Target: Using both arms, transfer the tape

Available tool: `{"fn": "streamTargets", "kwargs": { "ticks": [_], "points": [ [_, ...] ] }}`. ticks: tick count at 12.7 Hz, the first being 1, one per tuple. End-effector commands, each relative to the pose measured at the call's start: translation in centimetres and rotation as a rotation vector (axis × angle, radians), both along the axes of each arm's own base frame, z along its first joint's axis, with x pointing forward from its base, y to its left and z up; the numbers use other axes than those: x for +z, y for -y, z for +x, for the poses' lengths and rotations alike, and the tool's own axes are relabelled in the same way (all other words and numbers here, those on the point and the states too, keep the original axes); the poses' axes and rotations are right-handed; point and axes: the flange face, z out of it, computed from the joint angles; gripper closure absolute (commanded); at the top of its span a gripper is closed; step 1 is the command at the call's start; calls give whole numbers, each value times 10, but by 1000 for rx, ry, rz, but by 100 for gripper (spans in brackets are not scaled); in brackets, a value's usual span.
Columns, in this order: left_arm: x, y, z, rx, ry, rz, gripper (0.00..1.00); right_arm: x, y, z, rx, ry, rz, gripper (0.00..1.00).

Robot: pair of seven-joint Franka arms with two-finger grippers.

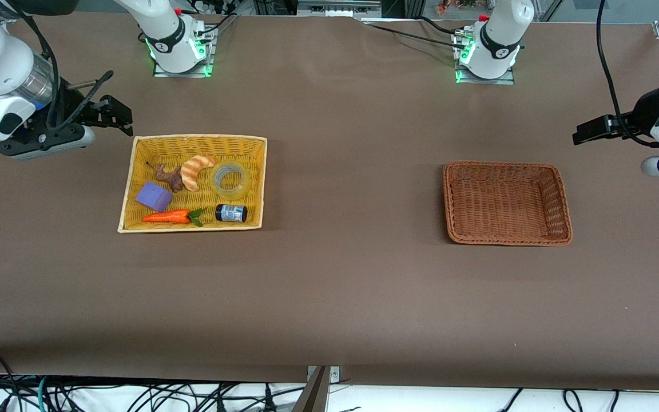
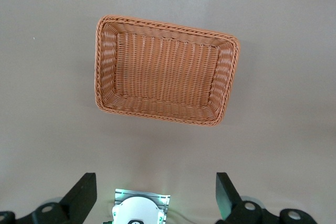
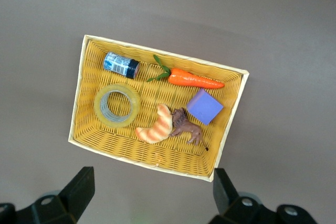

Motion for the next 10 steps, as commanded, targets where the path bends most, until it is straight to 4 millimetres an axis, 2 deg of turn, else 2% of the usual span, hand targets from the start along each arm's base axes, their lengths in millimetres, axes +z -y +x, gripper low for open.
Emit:
{"fn": "streamTargets", "kwargs": {
  "ticks": [1, 4, 8, 10],
  "points": [
    [-1, -3, 3, -23, -6, -8, 0, 5, 0, -5, 0, -6, 17, 0],
    [-2, 5, 3, -34, -7, -7, 0, 6, -1, -4, 13, -1, 15, 0],
    [-4, -5, 4, -18, -10, -6, 0, 3, -2, -5, 8, -10, 15, 0],
    [-4, -3, 4, -21, -10, -7, 0, 0, -3, -6, 8, -16, 14, 0]
  ]
}}
